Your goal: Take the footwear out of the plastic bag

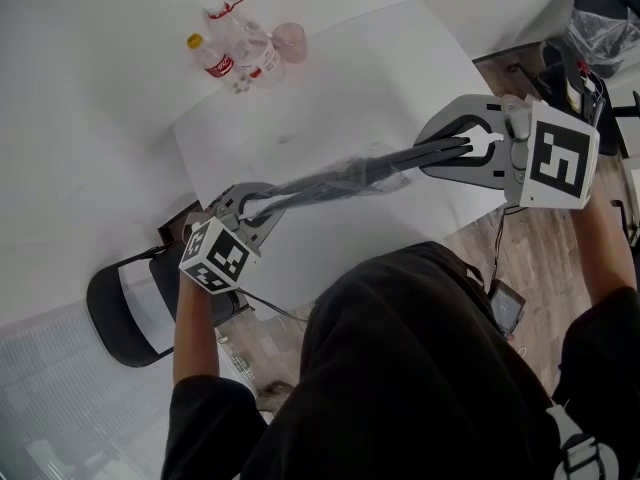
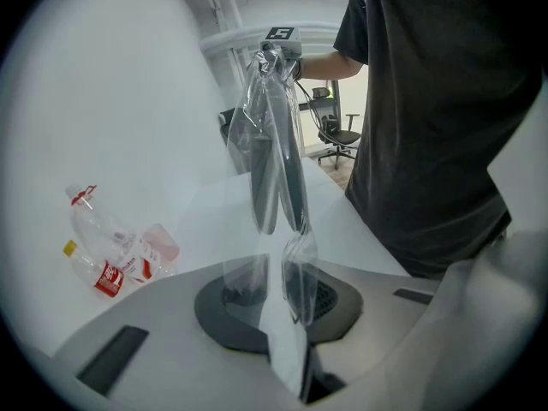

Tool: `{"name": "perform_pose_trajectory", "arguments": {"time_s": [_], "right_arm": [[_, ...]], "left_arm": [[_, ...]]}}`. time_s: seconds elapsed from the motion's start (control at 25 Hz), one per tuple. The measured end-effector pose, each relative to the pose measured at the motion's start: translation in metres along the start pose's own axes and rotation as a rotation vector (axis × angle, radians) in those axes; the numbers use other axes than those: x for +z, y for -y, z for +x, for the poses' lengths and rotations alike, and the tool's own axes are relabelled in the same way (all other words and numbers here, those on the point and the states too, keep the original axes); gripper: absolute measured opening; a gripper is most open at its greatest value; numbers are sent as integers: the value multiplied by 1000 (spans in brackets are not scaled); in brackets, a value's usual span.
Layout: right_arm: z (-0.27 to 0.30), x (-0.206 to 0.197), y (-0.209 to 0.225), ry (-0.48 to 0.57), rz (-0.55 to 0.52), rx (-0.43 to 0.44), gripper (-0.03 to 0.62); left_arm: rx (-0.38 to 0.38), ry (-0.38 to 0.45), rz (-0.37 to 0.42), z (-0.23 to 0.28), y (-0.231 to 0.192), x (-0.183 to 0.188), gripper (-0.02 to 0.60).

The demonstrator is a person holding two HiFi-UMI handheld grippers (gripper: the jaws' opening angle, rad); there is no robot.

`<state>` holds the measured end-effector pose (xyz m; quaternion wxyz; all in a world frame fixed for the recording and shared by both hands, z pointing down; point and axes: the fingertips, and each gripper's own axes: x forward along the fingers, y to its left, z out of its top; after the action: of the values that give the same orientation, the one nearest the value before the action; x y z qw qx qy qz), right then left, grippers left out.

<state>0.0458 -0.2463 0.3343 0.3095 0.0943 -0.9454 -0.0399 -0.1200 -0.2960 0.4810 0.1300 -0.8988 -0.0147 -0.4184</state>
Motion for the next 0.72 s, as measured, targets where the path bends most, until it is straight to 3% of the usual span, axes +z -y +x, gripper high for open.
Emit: {"name": "perform_pose_trajectory", "arguments": {"time_s": [0.2,0.72], "right_arm": [[-29,7,0,21,17,-17,77],[-26,2,1,0,2,-20,77]], "left_arm": [[20,27,-21,-10,-5,27,46],[19,7,-49,-6,-6,0,23]]}}
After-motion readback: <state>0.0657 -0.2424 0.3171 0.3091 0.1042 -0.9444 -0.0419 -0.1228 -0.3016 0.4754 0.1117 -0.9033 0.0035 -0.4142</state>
